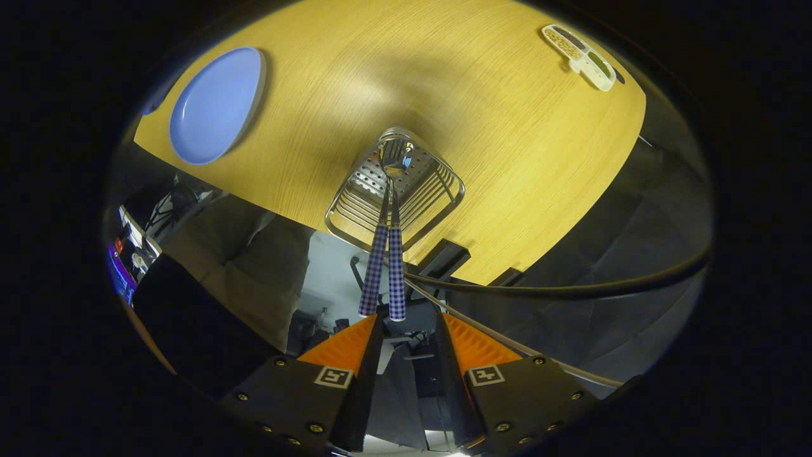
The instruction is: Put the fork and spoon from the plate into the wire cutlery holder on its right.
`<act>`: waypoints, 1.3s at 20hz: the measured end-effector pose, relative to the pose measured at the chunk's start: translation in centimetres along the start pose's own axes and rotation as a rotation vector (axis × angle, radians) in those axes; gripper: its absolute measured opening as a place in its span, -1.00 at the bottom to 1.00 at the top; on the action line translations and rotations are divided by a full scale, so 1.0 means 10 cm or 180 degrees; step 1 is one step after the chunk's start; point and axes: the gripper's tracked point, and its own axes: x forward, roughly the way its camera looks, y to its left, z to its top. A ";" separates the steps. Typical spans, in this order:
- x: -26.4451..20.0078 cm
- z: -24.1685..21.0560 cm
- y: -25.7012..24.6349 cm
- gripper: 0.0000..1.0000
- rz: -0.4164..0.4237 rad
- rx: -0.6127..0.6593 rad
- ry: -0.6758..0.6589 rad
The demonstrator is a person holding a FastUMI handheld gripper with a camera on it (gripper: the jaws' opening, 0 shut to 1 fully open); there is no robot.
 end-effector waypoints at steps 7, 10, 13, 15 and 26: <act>-0.22 -0.23 0.39 0.94 0.0099 0.0568 -0.1030; -0.24 -0.32 0.64 0.95 0.0141 0.0940 -0.1647; -0.32 -0.32 0.87 0.95 0.0190 0.1353 -0.2384; -0.43 -0.21 0.91 0.95 0.0169 0.1603 -0.3023; -2.29 -0.27 1.26 0.94 -0.0635 0.1744 -0.5958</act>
